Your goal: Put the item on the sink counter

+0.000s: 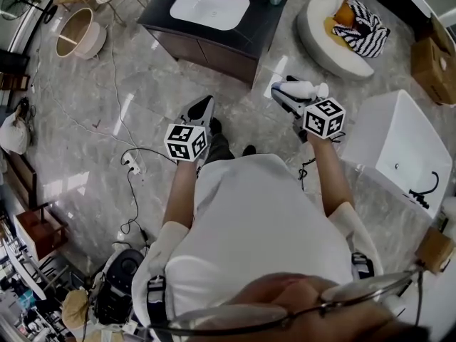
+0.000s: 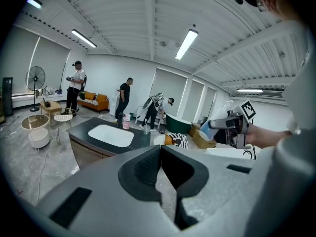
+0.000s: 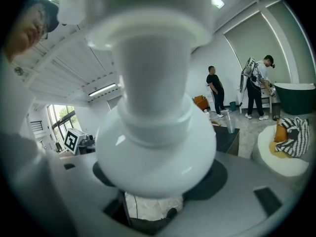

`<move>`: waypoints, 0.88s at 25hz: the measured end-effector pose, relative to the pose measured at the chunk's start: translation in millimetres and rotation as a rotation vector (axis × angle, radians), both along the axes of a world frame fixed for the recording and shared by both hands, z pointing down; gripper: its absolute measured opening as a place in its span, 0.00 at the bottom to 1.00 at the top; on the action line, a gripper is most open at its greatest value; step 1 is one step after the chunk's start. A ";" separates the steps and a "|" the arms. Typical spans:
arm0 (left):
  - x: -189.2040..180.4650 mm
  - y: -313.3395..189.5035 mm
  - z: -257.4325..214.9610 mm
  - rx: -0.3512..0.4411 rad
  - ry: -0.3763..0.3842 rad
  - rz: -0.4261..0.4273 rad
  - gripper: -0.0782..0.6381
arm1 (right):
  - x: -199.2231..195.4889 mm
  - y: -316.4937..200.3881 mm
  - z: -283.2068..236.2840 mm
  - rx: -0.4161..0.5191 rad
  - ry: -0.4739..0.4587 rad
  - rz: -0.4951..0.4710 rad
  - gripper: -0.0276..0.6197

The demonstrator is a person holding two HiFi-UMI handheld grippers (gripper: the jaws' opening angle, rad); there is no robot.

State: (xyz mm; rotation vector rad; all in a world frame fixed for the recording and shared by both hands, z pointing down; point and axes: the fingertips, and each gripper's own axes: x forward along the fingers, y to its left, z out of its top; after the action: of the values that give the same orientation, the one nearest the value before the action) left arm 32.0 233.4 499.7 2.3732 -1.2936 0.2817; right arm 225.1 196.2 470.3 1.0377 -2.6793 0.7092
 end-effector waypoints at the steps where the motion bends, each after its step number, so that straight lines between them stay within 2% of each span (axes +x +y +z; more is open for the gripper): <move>1: -2.8 -6.0 1.9 -0.002 0.004 0.003 0.12 | -3.4 -5.2 1.1 -0.001 0.003 0.002 0.53; 9: -29.6 -72.0 6.5 -0.011 0.022 0.045 0.12 | -31.3 -59.4 5.0 -0.016 0.014 0.041 0.53; 22: -82.3 -174.3 8.4 -0.015 0.033 0.171 0.12 | -89.5 -139.2 3.3 -0.020 0.028 0.137 0.53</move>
State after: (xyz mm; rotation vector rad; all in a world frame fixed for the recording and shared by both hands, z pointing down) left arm -50.2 59.2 508.1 2.4691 -1.0718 0.3006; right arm 135.6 57.0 473.6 1.2265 -2.5918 0.7382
